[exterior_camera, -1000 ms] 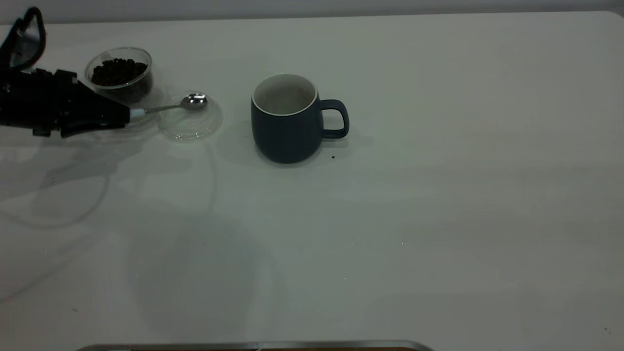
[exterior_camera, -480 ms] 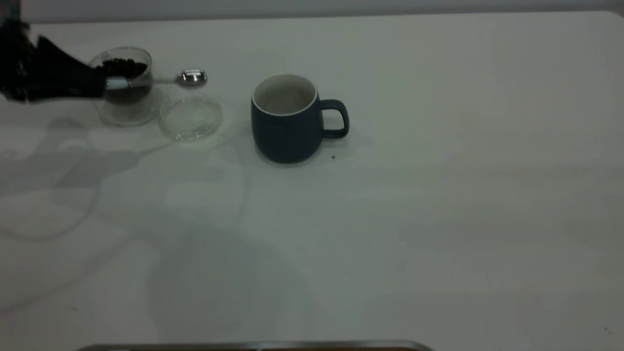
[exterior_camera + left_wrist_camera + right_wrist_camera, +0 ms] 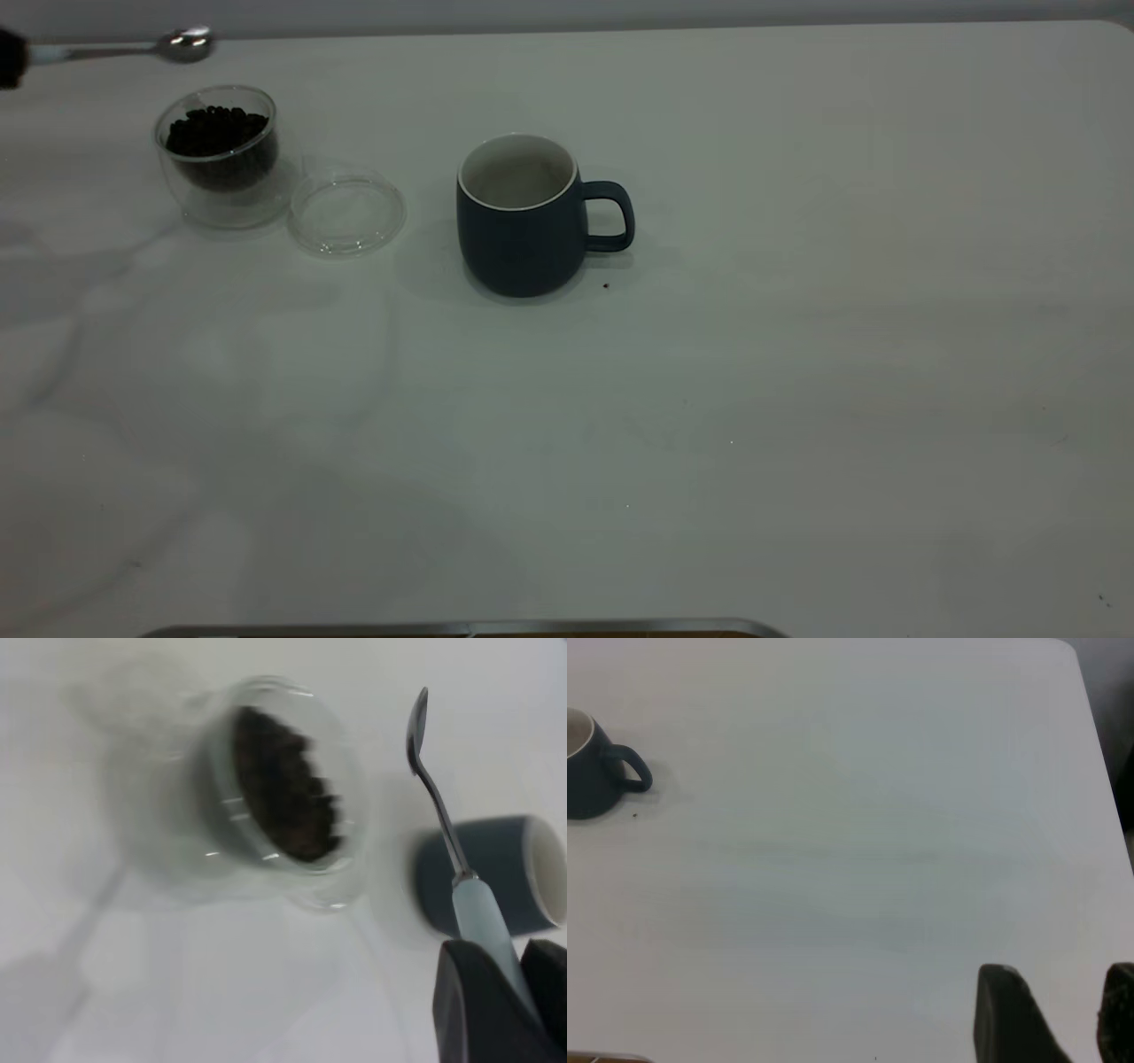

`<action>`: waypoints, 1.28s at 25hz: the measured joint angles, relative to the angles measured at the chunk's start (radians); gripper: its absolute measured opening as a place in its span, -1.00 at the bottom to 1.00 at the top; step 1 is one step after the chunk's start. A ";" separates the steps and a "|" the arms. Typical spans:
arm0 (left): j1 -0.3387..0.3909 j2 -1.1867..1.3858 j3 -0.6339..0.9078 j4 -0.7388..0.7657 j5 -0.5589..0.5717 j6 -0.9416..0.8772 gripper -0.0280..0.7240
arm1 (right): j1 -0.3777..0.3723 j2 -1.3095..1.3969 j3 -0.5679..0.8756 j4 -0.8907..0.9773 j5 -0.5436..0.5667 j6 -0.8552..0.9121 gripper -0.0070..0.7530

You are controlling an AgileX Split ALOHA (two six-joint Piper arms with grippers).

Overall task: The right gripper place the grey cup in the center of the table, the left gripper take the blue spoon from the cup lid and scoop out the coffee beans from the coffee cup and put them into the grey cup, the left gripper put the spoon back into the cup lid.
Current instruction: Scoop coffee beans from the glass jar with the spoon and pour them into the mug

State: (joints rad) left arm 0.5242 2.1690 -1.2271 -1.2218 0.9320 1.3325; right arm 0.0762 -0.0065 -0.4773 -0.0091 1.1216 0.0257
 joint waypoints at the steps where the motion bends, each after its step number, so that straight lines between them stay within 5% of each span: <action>1: 0.009 0.003 0.000 0.000 -0.008 -0.004 -0.58 | 0.000 0.000 0.000 0.000 0.000 0.000 -0.24; 21: -0.002 0.151 0.000 -0.050 -0.076 -0.009 -0.58 | 0.000 0.000 0.000 0.000 0.000 0.000 -0.24; 32: -0.088 0.168 0.000 -0.086 -0.127 -0.027 -0.58 | 0.000 0.000 0.000 0.000 0.000 0.000 -0.24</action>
State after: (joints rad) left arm 0.4358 2.3367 -1.2271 -1.3078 0.8050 1.3051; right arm 0.0762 -0.0065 -0.4773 -0.0091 1.1216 0.0257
